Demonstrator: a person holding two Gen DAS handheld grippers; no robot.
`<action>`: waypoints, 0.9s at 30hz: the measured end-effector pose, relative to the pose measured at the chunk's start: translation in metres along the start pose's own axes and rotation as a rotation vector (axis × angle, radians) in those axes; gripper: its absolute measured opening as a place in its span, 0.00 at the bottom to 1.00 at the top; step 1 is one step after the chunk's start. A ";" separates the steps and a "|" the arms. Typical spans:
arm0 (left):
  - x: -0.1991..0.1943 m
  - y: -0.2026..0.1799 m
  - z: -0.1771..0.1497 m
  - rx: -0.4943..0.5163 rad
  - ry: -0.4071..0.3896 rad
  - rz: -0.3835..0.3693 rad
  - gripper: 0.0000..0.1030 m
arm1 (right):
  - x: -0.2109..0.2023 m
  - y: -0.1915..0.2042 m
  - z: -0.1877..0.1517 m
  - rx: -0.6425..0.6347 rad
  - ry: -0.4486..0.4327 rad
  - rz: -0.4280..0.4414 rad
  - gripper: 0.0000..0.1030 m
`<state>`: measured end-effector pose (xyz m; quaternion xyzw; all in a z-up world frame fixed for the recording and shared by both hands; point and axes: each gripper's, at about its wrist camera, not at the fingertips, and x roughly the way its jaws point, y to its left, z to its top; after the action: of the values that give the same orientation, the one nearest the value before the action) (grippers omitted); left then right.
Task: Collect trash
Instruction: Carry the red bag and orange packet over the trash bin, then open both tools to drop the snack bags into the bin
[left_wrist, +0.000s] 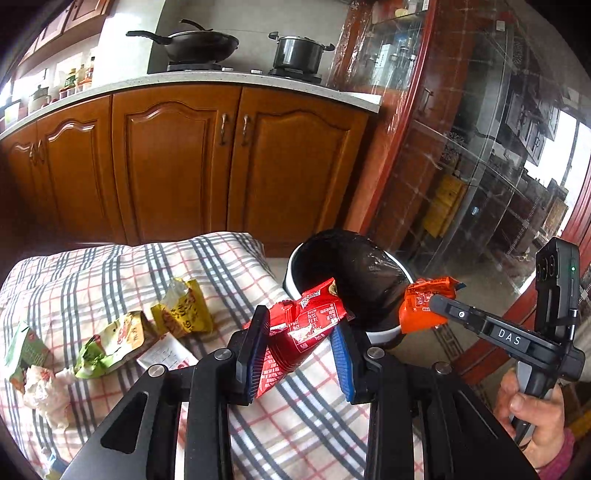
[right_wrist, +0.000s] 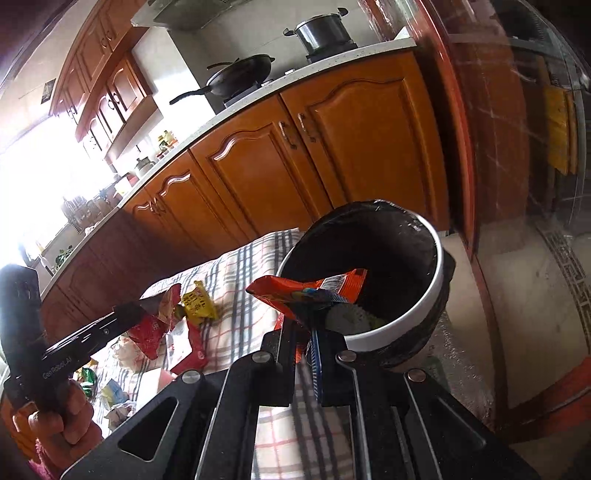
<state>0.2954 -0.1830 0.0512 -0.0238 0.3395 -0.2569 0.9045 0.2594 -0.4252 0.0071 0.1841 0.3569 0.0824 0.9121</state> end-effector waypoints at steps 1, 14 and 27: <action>0.007 -0.002 0.004 0.002 0.005 -0.008 0.30 | 0.001 -0.003 0.003 -0.002 0.001 -0.007 0.06; 0.110 -0.025 0.062 0.043 0.101 -0.007 0.31 | 0.038 -0.031 0.037 -0.050 0.088 -0.061 0.07; 0.163 -0.039 0.068 0.046 0.187 0.001 0.31 | 0.066 -0.049 0.047 -0.087 0.169 -0.100 0.07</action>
<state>0.4243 -0.3036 0.0135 0.0213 0.4164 -0.2652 0.8694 0.3409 -0.4642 -0.0217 0.1187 0.4373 0.0672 0.8889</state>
